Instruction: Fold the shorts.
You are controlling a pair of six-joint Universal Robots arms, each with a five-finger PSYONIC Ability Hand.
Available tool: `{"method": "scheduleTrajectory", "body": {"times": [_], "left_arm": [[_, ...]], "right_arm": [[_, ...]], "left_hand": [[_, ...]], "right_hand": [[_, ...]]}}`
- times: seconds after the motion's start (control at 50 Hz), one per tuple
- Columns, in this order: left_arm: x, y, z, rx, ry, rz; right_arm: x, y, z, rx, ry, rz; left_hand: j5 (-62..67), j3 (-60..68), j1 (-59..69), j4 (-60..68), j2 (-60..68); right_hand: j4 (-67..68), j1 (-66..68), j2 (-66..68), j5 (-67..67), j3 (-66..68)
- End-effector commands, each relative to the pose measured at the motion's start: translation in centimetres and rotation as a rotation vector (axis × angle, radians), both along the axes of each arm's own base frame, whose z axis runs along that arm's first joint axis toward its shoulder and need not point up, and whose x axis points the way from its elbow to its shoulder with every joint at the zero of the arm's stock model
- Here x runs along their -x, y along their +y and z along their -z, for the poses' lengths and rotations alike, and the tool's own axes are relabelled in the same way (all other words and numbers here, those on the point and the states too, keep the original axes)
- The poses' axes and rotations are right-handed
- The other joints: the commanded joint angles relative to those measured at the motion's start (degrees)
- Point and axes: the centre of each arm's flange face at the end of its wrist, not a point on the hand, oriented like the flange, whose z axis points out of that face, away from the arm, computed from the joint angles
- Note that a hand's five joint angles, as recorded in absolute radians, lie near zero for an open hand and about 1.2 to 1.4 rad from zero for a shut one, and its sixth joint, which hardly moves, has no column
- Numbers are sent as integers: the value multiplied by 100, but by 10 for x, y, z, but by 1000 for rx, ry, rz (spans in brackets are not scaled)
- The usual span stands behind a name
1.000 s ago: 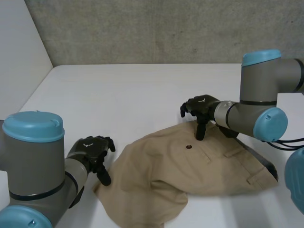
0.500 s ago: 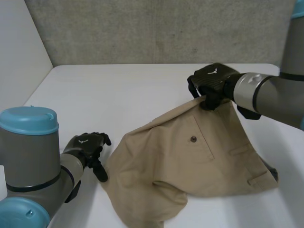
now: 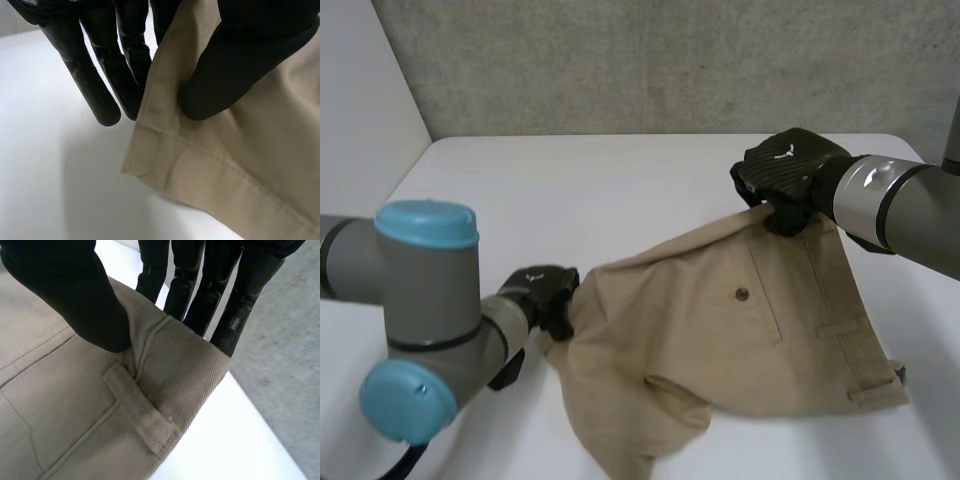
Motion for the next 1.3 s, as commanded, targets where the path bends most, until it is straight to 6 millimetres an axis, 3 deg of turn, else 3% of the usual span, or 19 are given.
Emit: {"method": "scheduleTrajectory", "body": {"times": [0.02, 0.1, 0.12, 0.14, 0.18, 0.2, 0.26, 0.28, 0.36, 0.48, 0.62, 0.76, 0.78, 0.8, 0.84, 0.88, 1.02, 1.16, 1.3], "left_arm": [[21, -42, -51, 191, 74, 7], [31, -68, -113, 440, 118, 6], [32, -73, -127, 500, 129, -6], [33, -83, -160, 645, 165, -42], [33, -88, -192, 784, 209, -83], [30, -87, -225, 918, 263, -125], [22, -80, -270, 1101, 351, -186], [17, -71, -296, 1200, 409, -213], [12, -56, -322, 1298, 474, -222], [15, -60, -290, 1205, 414, -202], [15, -67, -200, 979, 260, -173], [3, -48, -99, 698, 52, -127], [1, -44, -89, 666, 26, -120], [-3, -35, -65, 596, -31, -99], [-6, -28, -47, 539, -84, -80], [-9, -13, -24, 462, -160, -37], [-16, 24, -1, 324, -284, 53], [-29, 52, -22, 256, -321, 84], [-36, 82, -21, 179, -366, 142]], "right_arm": [[-4, -38, -7, 251, 6, 104], [-12, -62, -43, 530, -99, 161], [-15, -71, -63, 668, -176, 177], [-16, -74, -72, 726, -209, 183], [-18, -79, -104, 927, -320, 203], [-18, -79, -112, 977, -348, 204], [-19, -71, -146, 1158, -458, 200], [-19, -68, -151, 1180, -477, 197], [-22, -62, -160, 1173, -535, 175], [-24, -64, -128, 976, -517, 152], [-26, -64, -63, 756, -423, 133], [-27, -50, 45, 410, -245, 65], [-26, -44, 69, 326, -197, 62], [-25, -42, 78, 291, -178, 61], [-22, -34, 108, 172, -116, 64], [-19, -29, 119, 121, -88, 64], [-5, -8, 138, -52, 1, 87], [12, 11, 120, -107, 54, 145], [23, 36, 124, -206, 137, 142]], "left_hand": [[1465, 1391, 1468, 1340, 1322], [1465, 1391, 1468, 1340, 1322], [1465, 1391, 1468, 1340, 1322], [1465, 1391, 1468, 1340, 1322], [1465, 1391, 1468, 1340, 1322], [1465, 1391, 1468, 1340, 1322], [1465, 1391, 1468, 1340, 1322], [1465, 1391, 1468, 1340, 1322], [1465, 1391, 1468, 1340, 1322], [1465, 1391, 1468, 1340, 1322], [1465, 1391, 1468, 1340, 1322], [1465, 1391, 1468, 1340, 1322], [1465, 1391, 1468, 1340, 1322], [1465, 1391, 1468, 1340, 1322], [1465, 1391, 1468, 1340, 1322], [1465, 1391, 1468, 1340, 1322], [1465, 1391, 1468, 1340, 1322], [1465, 1391, 1468, 1340, 1322], [1465, 1391, 1468, 1340, 1322]], "right_hand": [[1175, 2397, 1250, 1431, 1235], [1175, 2397, 1250, 1431, 1235], [1175, 2397, 1250, 1431, 1235], [1175, 2397, 1250, 1431, 1235], [1175, 2397, 1250, 1431, 1235], [1175, 2397, 1250, 1431, 1235], [1175, 2397, 1250, 1431, 1235], [1175, 2397, 1250, 1431, 1235], [1175, 2397, 1250, 1431, 1235], [1175, 2397, 1250, 1431, 1235], [1175, 2397, 1250, 1431, 1235], [1175, 2397, 1250, 1431, 1235], [1175, 2397, 1250, 1431, 1235], [1175, 2397, 1250, 1431, 1235], [1175, 2397, 1250, 1431, 1235], [1175, 2397, 1250, 1431, 1235], [1175, 2397, 1250, 1431, 1235], [1175, 2397, 1250, 1431, 1235], [1175, 2397, 1250, 1431, 1235]]}}
